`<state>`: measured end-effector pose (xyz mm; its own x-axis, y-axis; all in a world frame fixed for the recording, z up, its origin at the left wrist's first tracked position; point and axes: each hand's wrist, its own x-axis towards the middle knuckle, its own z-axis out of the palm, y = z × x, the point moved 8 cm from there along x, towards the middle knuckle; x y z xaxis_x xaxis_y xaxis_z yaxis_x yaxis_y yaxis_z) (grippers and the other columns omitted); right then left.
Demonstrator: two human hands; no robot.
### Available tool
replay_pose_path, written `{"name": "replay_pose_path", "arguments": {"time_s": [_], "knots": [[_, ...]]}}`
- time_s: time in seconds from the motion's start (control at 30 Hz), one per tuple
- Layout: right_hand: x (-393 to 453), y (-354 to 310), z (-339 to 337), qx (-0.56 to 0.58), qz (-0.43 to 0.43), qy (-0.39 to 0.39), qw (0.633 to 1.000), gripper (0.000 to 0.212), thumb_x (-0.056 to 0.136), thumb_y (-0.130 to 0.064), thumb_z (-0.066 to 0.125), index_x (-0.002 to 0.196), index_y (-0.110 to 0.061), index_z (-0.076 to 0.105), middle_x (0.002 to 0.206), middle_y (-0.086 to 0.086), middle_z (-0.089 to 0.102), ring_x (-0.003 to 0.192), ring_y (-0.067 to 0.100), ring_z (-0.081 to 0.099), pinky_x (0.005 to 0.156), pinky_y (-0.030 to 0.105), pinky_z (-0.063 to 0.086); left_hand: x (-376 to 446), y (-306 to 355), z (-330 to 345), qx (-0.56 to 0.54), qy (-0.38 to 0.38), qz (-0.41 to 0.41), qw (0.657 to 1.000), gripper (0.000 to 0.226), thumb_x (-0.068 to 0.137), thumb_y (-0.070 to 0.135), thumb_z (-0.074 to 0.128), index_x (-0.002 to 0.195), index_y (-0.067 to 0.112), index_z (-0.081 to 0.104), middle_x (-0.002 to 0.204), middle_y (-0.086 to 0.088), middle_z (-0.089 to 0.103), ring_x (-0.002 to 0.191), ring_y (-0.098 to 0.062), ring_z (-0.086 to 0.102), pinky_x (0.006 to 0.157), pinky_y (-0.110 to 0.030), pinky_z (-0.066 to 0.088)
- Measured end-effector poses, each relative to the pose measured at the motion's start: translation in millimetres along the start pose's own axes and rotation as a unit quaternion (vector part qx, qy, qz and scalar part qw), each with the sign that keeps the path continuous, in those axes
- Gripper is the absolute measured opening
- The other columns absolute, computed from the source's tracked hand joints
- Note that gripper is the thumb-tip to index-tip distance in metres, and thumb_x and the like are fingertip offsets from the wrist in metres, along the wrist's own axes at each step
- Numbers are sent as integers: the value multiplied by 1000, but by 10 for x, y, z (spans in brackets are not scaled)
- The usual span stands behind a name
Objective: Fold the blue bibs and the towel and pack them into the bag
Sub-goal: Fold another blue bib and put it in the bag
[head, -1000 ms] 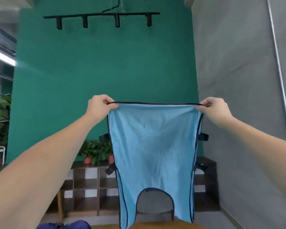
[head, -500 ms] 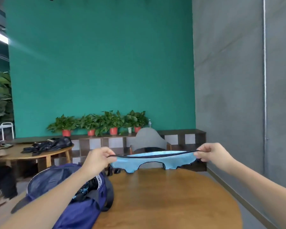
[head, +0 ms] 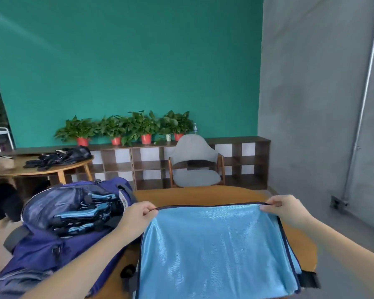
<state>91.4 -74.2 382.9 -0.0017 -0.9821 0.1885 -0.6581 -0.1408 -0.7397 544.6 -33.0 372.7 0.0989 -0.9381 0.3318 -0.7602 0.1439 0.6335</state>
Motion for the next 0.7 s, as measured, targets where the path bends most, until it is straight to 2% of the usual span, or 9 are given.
{"name": "replay_pose_path", "arguments": {"time_s": [0.1,0.2,0.3,0.37,0.47,0.57,0.63,0.7], "knots": [[256,350,432,-20,26,-44,998,17,86,-38,79,84,-22,75,83,-5,73,80,13,68,64,25,49,126,-451,409,14,-14,-36,999,8,97,20,66,95,26,72,88,9,74,89,-9,68,67,-6,39],[375,751,881,-35,37,-92,995,30,87,-45,75,79,-16,73,76,3,72,74,22,69,62,30,48,121,-869,780,16,-33,-65,997,13,96,14,67,99,27,70,94,10,73,96,-7,68,71,-2,39],[430,919,1093,-32,31,-89,995,35,89,-48,72,73,-17,70,69,3,68,62,17,61,57,27,40,146,-1067,948,10,-29,-77,997,16,96,17,69,92,32,68,87,19,72,88,5,66,70,-3,40],[487,936,1112,-30,24,-78,996,39,88,-50,71,71,-15,68,66,7,63,55,11,52,55,26,35,195,-1100,977,20,-25,-68,997,19,96,20,69,87,37,67,82,21,71,84,9,64,68,-4,40],[525,922,1102,-34,10,-72,997,37,88,-52,70,68,-21,69,66,4,63,55,10,51,54,25,35,223,-1073,993,54,-21,-49,997,22,95,26,69,83,44,62,81,22,70,84,8,63,66,-9,40],[484,912,1047,-39,-7,-54,998,32,89,-51,69,68,-27,70,60,-6,63,52,7,51,49,18,34,229,-1012,1054,87,-21,-46,995,9,96,34,66,92,42,65,88,22,68,85,1,63,73,-24,48],[430,950,966,-51,-8,-35,998,29,90,-51,68,72,-29,72,61,-7,66,56,9,57,51,23,41,230,-924,1121,106,-21,-31,994,5,97,37,64,99,38,68,94,19,66,90,-4,63,78,-33,52],[366,1042,865,-67,4,-14,998,35,88,-56,65,74,-26,73,65,-4,68,64,15,63,58,36,50,232,-807,1222,107,-32,-2,994,7,98,35,62,102,33,68,94,16,64,90,-8,63,81,-37,53]]}}
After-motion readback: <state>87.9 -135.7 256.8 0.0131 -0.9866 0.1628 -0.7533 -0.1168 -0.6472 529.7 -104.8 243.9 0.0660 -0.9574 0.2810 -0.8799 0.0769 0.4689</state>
